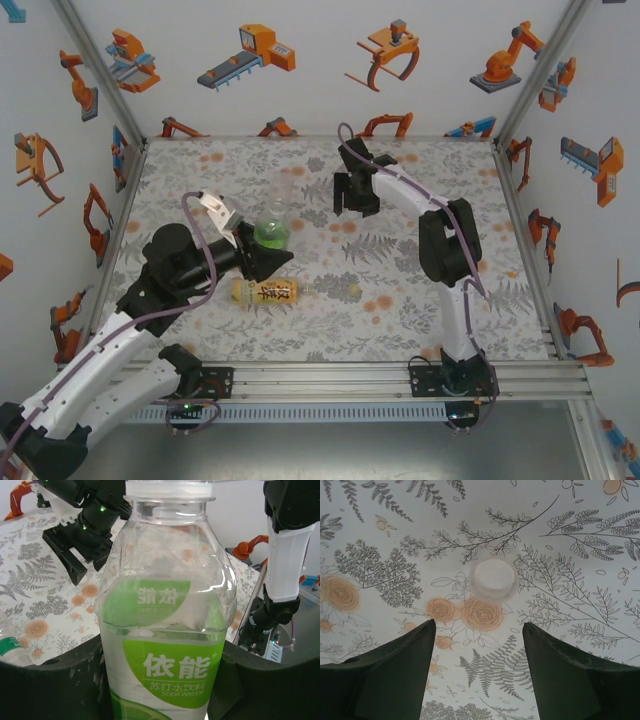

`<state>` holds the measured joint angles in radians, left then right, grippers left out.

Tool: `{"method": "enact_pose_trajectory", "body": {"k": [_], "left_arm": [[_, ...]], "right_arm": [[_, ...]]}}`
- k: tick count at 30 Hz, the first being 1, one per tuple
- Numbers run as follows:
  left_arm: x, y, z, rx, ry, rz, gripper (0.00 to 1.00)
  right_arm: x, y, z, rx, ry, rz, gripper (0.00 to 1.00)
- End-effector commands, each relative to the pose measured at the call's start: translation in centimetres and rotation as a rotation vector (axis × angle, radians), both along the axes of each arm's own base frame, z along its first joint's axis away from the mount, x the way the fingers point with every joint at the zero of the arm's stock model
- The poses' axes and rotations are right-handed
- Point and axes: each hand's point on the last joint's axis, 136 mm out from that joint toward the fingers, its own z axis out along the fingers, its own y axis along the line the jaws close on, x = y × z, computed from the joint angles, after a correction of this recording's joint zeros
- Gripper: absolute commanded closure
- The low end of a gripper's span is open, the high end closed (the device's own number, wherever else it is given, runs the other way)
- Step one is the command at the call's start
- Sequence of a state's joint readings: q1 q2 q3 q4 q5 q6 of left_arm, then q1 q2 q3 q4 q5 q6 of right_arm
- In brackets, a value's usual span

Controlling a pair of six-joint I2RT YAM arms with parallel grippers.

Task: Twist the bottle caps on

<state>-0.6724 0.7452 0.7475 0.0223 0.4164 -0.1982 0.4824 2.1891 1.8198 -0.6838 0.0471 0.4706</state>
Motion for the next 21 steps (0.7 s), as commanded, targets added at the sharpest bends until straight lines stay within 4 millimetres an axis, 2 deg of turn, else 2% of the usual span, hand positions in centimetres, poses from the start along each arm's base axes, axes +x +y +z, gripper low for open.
{"method": "enact_pose_trajectory", "body": {"k": [1,11,21], "left_arm": [[0.0,-0.4,1.4,-0.049,-0.031,-0.027,1.0],[0.7,-0.6,1.2,-0.086,-0.017,-0.007,1.0],[1.0,-0.8,-0.3,-0.097,0.022,-0.006,1.0]], "right_arm": [[0.7,-1.0,-0.6,-0.037,0.005,-0.007,0.36],[1.3,-1.4,-3.9,-0.092,0.032,0.012,0.4],[1.9,-1.1,-5.5,-0.108,0.044,0.025,0.49]]}}
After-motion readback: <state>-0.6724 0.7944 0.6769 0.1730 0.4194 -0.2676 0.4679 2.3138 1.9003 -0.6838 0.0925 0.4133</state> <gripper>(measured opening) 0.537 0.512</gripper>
